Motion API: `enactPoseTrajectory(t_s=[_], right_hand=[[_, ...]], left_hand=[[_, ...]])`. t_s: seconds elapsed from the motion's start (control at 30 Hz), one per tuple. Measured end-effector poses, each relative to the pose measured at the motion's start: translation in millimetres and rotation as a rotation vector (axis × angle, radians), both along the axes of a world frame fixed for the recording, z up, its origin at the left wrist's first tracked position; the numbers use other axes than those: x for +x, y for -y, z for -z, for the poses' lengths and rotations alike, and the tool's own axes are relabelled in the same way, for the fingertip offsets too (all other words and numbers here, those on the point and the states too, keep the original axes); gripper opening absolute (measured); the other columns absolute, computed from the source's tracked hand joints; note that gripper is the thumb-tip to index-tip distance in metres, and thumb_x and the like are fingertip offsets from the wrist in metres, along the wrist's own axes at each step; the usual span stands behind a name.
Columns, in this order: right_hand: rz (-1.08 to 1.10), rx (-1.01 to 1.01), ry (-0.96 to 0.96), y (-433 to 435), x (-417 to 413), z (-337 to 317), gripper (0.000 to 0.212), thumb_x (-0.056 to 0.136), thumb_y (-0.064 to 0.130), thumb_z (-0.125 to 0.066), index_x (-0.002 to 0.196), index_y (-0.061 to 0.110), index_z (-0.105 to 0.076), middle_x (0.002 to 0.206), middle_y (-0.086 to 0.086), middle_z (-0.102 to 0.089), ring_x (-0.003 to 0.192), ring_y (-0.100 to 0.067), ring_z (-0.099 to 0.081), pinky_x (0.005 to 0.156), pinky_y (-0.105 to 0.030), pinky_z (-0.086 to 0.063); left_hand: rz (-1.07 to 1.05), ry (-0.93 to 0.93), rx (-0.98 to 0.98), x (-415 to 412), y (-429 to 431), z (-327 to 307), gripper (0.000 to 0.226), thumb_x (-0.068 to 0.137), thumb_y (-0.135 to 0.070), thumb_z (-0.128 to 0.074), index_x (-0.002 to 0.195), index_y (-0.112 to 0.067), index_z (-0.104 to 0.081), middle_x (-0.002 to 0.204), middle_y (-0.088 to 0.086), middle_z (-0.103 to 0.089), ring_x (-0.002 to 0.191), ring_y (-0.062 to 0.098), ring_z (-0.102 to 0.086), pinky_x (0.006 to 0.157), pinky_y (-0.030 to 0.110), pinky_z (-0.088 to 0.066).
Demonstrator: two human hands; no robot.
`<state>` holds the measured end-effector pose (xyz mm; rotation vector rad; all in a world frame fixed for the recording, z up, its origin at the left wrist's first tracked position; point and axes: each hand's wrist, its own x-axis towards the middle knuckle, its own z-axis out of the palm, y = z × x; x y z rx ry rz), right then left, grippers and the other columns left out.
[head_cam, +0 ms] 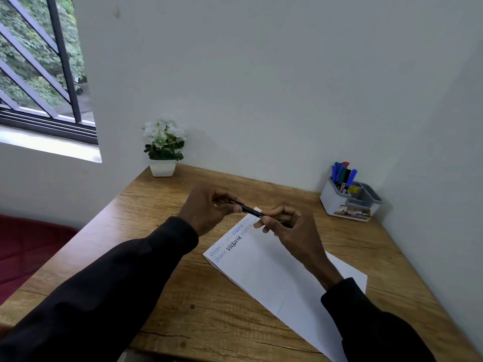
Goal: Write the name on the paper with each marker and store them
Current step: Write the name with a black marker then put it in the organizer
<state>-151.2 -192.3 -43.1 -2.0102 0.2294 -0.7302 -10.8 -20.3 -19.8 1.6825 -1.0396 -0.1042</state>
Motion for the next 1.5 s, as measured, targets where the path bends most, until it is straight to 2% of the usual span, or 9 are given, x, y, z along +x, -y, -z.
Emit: enactPoseTrajectory(t_s=[0.17, 0.3, 0.47, 0.67, 0.93, 1.0, 1.13, 1.33, 1.5], right_hand=[[0.084, -0.260, -0.074, 17.1, 3.5, -17.5, 0.022, 0.084, 0.017, -0.087, 0.090, 0.023, -0.066, 0.089, 0.008, -0.076, 0.084, -0.006, -0.074, 0.068, -0.021, -0.055], [0.107, -0.241, -0.033, 36.8, -5.0, -23.3, 0.047, 0.087, 0.007, -0.080, 0.126, 0.021, -0.057, 0.094, 0.000, -0.074, 0.084, -0.012, -0.072, 0.074, -0.029, -0.061], [0.318, -0.200, 0.050, 103.5, -24.8, -27.1, 0.083, 0.088, -0.001, -0.075, 0.156, 0.031, -0.038, 0.092, -0.005, -0.068, 0.081, -0.015, -0.072, 0.072, -0.021, -0.059], [0.550, -0.224, 0.161, 172.8, -38.5, -48.3, 0.080, 0.086, -0.005, -0.077, 0.150, 0.028, -0.041, 0.086, 0.000, -0.070, 0.071, -0.001, -0.071, 0.062, -0.019, -0.059], [0.604, -0.316, 0.214, 209.7, -19.6, -57.8, 0.062, 0.090, -0.008, -0.072, 0.140, 0.017, -0.044, 0.095, -0.012, -0.069, 0.087, -0.020, -0.070, 0.062, -0.004, -0.051], [0.612, -0.336, 0.172, 212.7, -15.8, -51.6, 0.056, 0.089, -0.008, -0.073, 0.135, 0.014, -0.050, 0.097, -0.010, -0.069, 0.088, -0.019, -0.069, 0.065, -0.008, -0.054], [0.666, -0.438, 0.085, 216.6, -13.0, -33.7, 0.036, 0.085, 0.000, -0.081, 0.118, 0.007, -0.068, 0.114, -0.013, -0.068, 0.087, -0.016, -0.067, 0.077, -0.040, -0.064], [0.696, -0.395, 0.088, 209.7, -17.5, -27.8, 0.039, 0.089, -0.001, -0.077, 0.127, 0.002, -0.070, 0.122, -0.017, -0.063, 0.100, -0.024, -0.069, 0.080, -0.029, -0.057], [0.747, -0.426, 0.157, 186.3, -19.4, -20.2, 0.040, 0.090, -0.005, -0.072, 0.129, 0.003, -0.068, 0.118, -0.017, -0.067, 0.102, -0.028, -0.068, 0.086, -0.036, -0.059]], left_hand=[[0.015, -0.061, -0.128, -7.2, 36.0, -21.9, 0.016, 0.077, -0.009, -0.080, 0.092, -0.009, -0.077, 0.084, -0.001, -0.076, 0.075, 0.004, -0.070, 0.069, 0.009, -0.052], [0.050, -0.144, -0.136, -10.6, 71.3, -24.1, 0.020, 0.076, -0.008, -0.081, 0.096, -0.006, -0.077, 0.089, 0.002, -0.076, 0.082, 0.010, -0.073, 0.074, 0.015, -0.055], [0.044, -0.221, -0.122, -2.8, 86.7, -23.1, 0.017, 0.079, -0.010, -0.079, 0.095, -0.008, -0.077, 0.089, 0.001, -0.077, 0.085, 0.009, -0.073, 0.073, 0.010, -0.053], [-0.022, -0.242, -0.104, 13.3, 79.5, -20.4, 0.020, 0.078, -0.018, -0.080, 0.096, -0.011, -0.077, 0.090, -0.001, -0.077, 0.087, 0.007, -0.072, 0.073, 0.011, -0.051], [-0.099, -0.205, -0.068, 25.1, 65.6, -14.1, 0.020, 0.080, -0.015, -0.078, 0.098, -0.007, -0.076, 0.090, 0.003, -0.075, 0.077, -0.004, -0.069, 0.061, 0.001, -0.046], [-0.106, -0.203, -0.062, 28.4, 61.3, -11.7, 0.019, 0.080, -0.015, -0.078, 0.098, -0.007, -0.076, 0.089, 0.002, -0.075, 0.073, -0.008, -0.068, 0.060, 0.000, -0.045], [-0.120, -0.203, -0.045, 38.4, 52.4, -4.6, 0.018, 0.079, -0.019, -0.079, 0.096, -0.014, -0.077, 0.089, -0.001, -0.077, 0.082, 0.000, -0.071, 0.071, 0.009, -0.051], [-0.109, -0.162, -0.038, 43.0, 44.9, 3.9, 0.018, 0.080, -0.014, -0.077, 0.097, -0.010, -0.077, 0.090, 0.000, -0.077, 0.087, 0.007, -0.072, 0.073, 0.009, -0.053], [-0.107, -0.181, -0.020, 42.3, 32.9, 7.5, 0.016, 0.080, -0.017, -0.078, 0.095, -0.013, -0.077, 0.092, -0.002, -0.077, 0.088, 0.011, -0.072, 0.081, 0.026, -0.056]])
